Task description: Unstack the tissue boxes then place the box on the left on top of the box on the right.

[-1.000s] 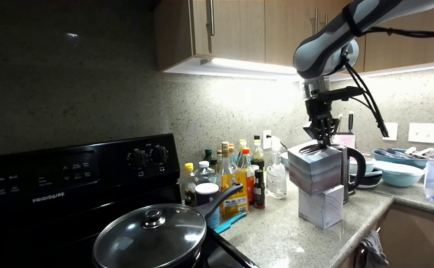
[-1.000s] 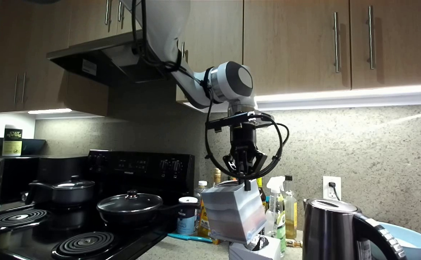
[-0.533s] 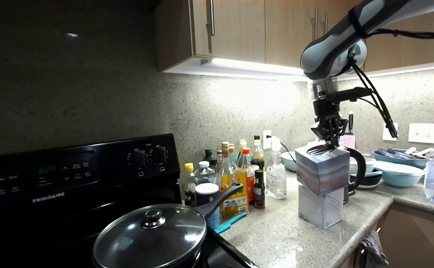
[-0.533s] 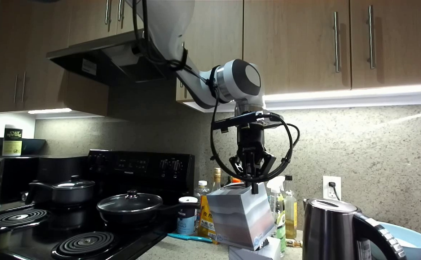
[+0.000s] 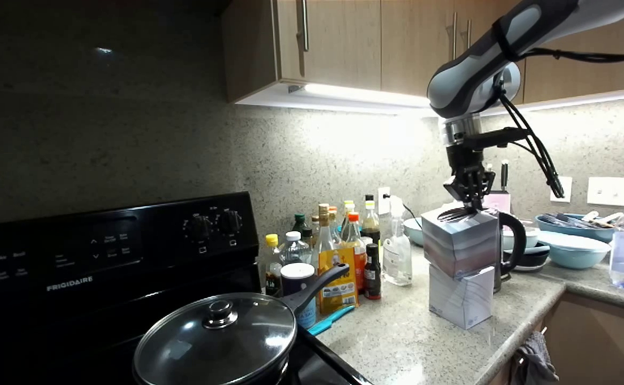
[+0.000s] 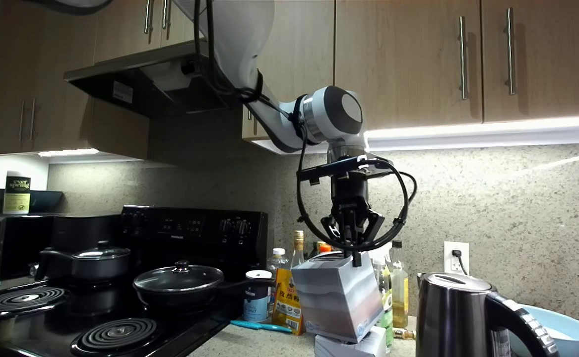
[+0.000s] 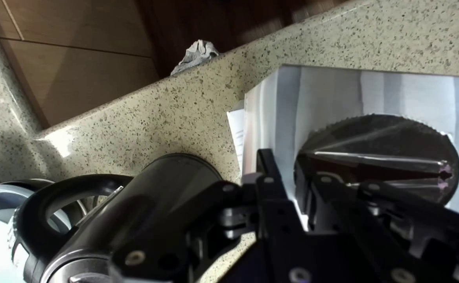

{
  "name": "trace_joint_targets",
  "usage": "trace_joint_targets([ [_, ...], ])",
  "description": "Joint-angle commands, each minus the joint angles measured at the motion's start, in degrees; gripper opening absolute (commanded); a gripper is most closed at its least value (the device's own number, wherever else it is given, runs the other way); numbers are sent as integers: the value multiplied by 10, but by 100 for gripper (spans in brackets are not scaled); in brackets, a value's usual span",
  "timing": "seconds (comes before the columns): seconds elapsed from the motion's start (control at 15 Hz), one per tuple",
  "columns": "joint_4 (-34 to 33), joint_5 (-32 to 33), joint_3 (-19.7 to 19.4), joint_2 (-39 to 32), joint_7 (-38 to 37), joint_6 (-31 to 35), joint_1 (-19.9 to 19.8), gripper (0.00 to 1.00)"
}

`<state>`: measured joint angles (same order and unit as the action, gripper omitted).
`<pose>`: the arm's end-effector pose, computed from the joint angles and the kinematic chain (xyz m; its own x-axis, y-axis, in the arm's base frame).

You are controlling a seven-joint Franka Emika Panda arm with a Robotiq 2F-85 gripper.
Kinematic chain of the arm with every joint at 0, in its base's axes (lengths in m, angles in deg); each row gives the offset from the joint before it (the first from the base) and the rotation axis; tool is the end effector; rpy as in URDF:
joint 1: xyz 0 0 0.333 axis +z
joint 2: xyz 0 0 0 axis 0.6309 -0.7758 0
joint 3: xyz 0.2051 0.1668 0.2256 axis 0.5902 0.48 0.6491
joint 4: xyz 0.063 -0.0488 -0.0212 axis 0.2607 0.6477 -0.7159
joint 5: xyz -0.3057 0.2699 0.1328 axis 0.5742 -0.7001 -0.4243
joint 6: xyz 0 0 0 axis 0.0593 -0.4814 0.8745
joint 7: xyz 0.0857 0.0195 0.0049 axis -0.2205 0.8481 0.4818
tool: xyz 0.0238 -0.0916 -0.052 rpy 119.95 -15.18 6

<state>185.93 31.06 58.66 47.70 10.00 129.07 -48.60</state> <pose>0.5440 -0.2206 0.4685 0.9186 -0.3788 -0.1125 -0.3617 -0.9207 0.1468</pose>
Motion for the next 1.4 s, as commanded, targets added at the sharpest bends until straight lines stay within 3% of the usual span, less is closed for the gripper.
trace_joint_targets([
  [0.0, -26, 9, 0, -21, 16, 11, -8, 4],
  [0.73, -51, 67, -6, -68, 110, -24, -16, 4],
  [1.2, -58, 89, 1, -76, 126, -22, -9, 4],
  [1.27, -58, 95, 2, -75, 124, -21, -8, 39],
  [1.33, -59, 99, 4, -76, 121, -21, -7, 40],
])
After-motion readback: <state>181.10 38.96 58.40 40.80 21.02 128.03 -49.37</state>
